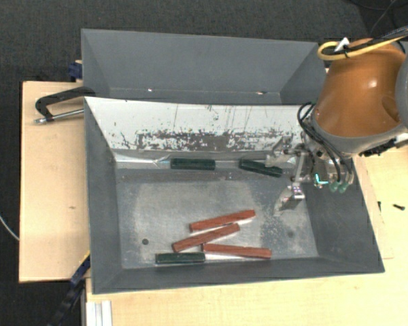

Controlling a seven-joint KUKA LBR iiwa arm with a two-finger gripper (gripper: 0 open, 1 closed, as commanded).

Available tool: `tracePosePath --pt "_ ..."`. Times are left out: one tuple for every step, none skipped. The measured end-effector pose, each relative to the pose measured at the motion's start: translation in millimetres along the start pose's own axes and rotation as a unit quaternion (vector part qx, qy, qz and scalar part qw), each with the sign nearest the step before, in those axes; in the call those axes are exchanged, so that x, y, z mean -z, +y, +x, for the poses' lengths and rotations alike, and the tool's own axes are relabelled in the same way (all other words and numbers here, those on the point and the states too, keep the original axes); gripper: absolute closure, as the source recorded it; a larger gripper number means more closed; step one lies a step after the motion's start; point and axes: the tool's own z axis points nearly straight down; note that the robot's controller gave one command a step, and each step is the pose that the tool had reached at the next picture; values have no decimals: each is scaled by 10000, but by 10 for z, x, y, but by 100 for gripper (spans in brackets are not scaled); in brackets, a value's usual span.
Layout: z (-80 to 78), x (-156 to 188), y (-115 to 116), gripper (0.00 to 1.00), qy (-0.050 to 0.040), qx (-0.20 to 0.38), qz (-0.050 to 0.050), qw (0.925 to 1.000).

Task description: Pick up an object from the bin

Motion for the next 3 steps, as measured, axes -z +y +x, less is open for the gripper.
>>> tracePosePath --pt "-16 39 0 0 -42 4 3 10000" --pt "51 -494 268 0 -57 435 7 9990" --pt "67 -610 711 0 -48 1071 5 9942"
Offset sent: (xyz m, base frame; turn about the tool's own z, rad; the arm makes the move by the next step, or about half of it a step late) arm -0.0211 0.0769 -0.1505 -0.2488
